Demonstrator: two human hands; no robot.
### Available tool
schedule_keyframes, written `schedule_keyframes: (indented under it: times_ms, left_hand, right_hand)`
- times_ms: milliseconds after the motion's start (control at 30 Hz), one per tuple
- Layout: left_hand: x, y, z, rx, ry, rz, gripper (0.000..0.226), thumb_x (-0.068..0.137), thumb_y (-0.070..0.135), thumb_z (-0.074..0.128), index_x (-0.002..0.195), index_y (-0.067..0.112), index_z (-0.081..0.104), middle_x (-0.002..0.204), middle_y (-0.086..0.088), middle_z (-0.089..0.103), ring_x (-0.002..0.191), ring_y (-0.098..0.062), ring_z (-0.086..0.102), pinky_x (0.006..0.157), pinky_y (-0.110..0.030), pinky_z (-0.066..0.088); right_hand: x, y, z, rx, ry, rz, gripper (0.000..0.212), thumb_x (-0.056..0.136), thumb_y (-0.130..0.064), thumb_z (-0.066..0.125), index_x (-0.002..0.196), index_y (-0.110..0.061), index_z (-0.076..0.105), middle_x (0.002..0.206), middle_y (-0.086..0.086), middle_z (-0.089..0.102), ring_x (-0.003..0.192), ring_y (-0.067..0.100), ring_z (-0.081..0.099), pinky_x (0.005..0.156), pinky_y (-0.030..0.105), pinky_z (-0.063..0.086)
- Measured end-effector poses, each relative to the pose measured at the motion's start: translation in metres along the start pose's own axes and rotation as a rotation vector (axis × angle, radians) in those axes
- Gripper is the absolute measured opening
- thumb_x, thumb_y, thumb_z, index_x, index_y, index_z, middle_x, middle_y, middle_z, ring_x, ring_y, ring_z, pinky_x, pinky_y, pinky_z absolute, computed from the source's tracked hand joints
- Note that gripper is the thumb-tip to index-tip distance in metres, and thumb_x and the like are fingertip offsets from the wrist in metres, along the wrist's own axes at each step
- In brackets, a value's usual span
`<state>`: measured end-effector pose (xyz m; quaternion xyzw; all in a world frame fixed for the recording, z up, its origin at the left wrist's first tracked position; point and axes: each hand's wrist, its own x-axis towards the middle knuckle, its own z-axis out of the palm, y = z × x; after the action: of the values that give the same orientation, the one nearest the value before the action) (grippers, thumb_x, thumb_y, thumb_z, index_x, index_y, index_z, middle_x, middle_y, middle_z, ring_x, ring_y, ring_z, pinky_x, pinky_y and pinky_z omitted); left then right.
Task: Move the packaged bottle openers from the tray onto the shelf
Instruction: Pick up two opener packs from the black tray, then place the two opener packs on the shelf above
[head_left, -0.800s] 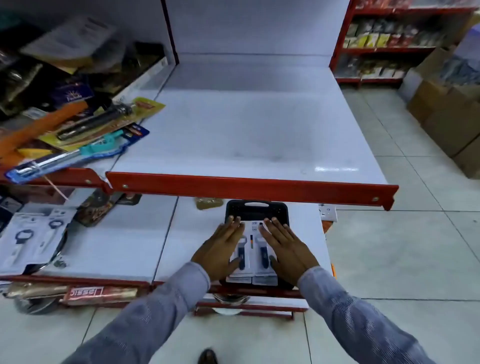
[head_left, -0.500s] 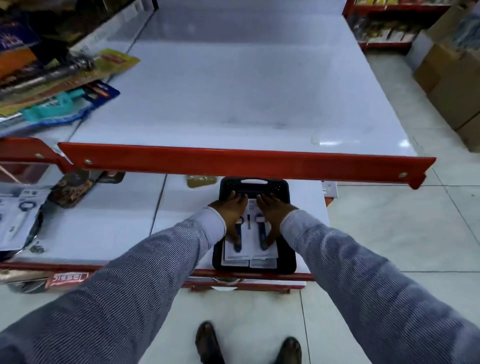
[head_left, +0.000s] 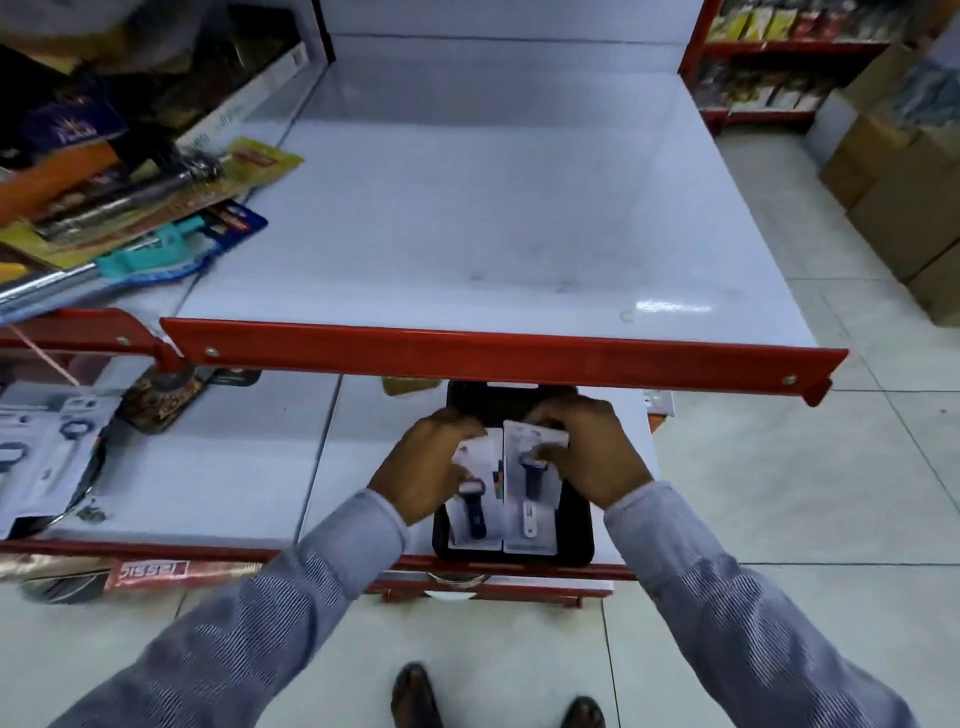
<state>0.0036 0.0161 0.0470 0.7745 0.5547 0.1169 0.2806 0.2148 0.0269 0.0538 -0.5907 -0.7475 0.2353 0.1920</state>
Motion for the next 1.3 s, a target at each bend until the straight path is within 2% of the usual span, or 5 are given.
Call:
schedule_keyframes:
  times_ms: [167,500,833,1033,1300]
  left_hand:
    - [-0.062,0.027,-0.039,-0.081,0.176,0.123,0.034,0.087,0.005,0.071,0.110,0.030,0.069,0.103,0.014,0.068,0.091,0.002,0.059,0.083,0.006,0.036]
    - [-0.083,0.105,-0.191,-0.454,0.699,0.300,0.034,0.078,0.032,0.083,0.101,0.043,0.062,0.094,0.018,0.078,0.078,-0.007,0.075,0.066,-0.022,0.062]
    - [0.059,0.081,-0.251,-0.494,0.647,0.186,0.023,0.084,-0.014,0.068,0.106,-0.019,0.066,0.103,-0.019,0.069,0.059,0.019,0.063,0.062,0.001,0.046]
    - [0.101,0.051,-0.223,-0.257,0.462,-0.055,0.014,0.085,0.000,0.072,0.098,-0.004,0.077,0.111,-0.020,0.076,0.108,-0.030,0.071,0.095,-0.031,0.051]
    - [0.069,0.062,-0.205,0.110,0.415,-0.049,0.047,0.095,0.050,0.056,0.136,0.027,0.057,0.155,-0.007,0.044,0.144,-0.027,0.039,0.119,-0.048,0.033]
  right_hand:
    - [-0.051,-0.063,-0.052,0.060,0.257,-0.190,0.018,0.080,-0.008,0.078,0.094,-0.020,0.080,0.094,0.000,0.077,0.084,0.014,0.072,0.082,0.026,0.059]
    - [-0.048,-0.156,-0.193,0.476,0.656,-0.293,0.025,0.077,-0.017,0.082,0.093,-0.035,0.075,0.088,-0.024,0.076,0.069,-0.003,0.072,0.059,0.008,0.054]
    - [0.111,-0.131,-0.208,0.604,0.367,-0.016,0.023,0.080,-0.005,0.078,0.103,-0.004,0.076,0.088,0.010,0.071,0.085,0.021,0.063,0.082,0.050,0.060]
    - [0.136,-0.106,-0.169,0.312,0.266,0.106,0.026,0.083,-0.015,0.075,0.107,-0.008,0.077,0.112,0.012,0.076,0.102,0.019,0.071,0.093,0.031,0.057]
    - [0.105,-0.101,-0.160,-0.109,0.169,0.012,0.061,0.097,-0.040,0.054,0.152,-0.018,0.037,0.160,0.009,0.035,0.148,0.025,0.032,0.122,0.032,0.025]
